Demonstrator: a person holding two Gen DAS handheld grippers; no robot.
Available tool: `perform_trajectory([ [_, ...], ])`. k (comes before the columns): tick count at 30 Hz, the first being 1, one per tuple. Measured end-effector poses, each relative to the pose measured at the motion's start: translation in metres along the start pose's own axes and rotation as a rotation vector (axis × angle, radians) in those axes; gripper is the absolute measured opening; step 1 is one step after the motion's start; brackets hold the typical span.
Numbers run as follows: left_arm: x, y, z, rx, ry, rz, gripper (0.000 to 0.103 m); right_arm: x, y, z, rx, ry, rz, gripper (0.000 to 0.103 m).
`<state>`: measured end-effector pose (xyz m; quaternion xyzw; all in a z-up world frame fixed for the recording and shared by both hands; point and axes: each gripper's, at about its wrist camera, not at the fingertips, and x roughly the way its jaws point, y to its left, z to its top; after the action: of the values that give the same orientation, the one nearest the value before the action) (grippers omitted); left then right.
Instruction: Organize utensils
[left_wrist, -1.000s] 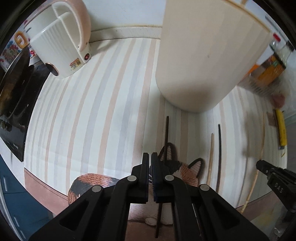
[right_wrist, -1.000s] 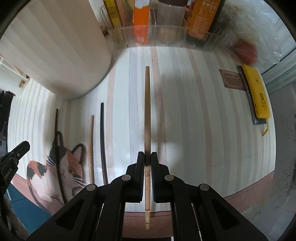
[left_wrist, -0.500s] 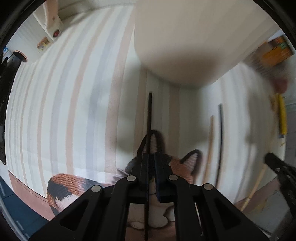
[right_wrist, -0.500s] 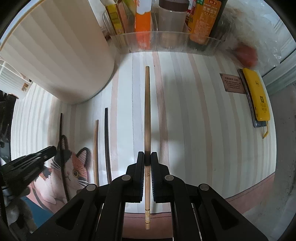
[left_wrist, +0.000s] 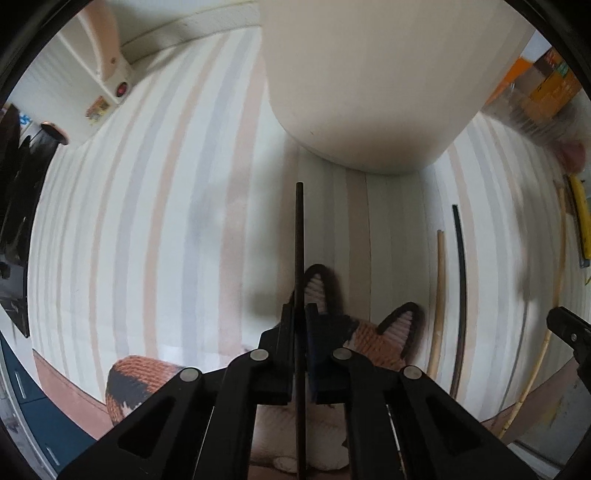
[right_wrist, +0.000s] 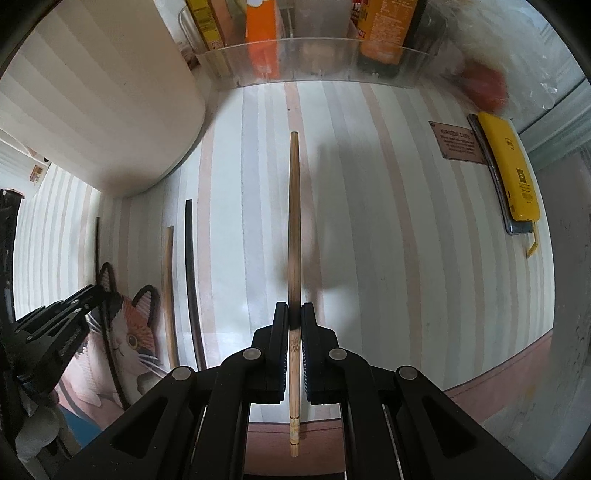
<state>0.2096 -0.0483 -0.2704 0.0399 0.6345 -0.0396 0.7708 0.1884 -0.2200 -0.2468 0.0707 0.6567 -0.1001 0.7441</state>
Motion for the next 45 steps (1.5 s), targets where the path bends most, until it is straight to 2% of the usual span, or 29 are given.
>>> perform_trajectory([
  [6, -0.036, 0.027, -0.018, -0.056, -0.088, -0.034, 0.003, -0.012, -0.006, 0.003, 0.021, -0.030, 0.021, 0.007],
  [13, -0.062, 0.059, -0.020, -0.145, -0.130, -0.090, 0.003, -0.028, -0.008, 0.018, 0.033, -0.057, 0.051, 0.007],
  [22, -0.116, 0.061, -0.002, -0.137, -0.257, -0.043, 0.003, -0.063, 0.002, 0.026, 0.003, -0.154, 0.067, 0.007],
  [26, -0.140, 0.065, -0.006, -0.141, -0.310, -0.026, 0.003, -0.083, 0.005, 0.029, -0.003, -0.208, 0.075, 0.007],
  [29, -0.150, 0.071, 0.011, -0.150, -0.341, -0.017, 0.003, -0.097, 0.008, 0.033, -0.005, -0.249, 0.082, 0.007],
  [37, -0.180, 0.084, 0.030, -0.185, -0.424, -0.008, 0.002, -0.129, 0.019, 0.049, -0.021, -0.339, 0.099, 0.007],
  [45, -0.230, 0.099, 0.050, -0.223, -0.531, 0.004, 0.002, -0.170, 0.034, 0.075, -0.032, -0.430, 0.149, 0.007],
])
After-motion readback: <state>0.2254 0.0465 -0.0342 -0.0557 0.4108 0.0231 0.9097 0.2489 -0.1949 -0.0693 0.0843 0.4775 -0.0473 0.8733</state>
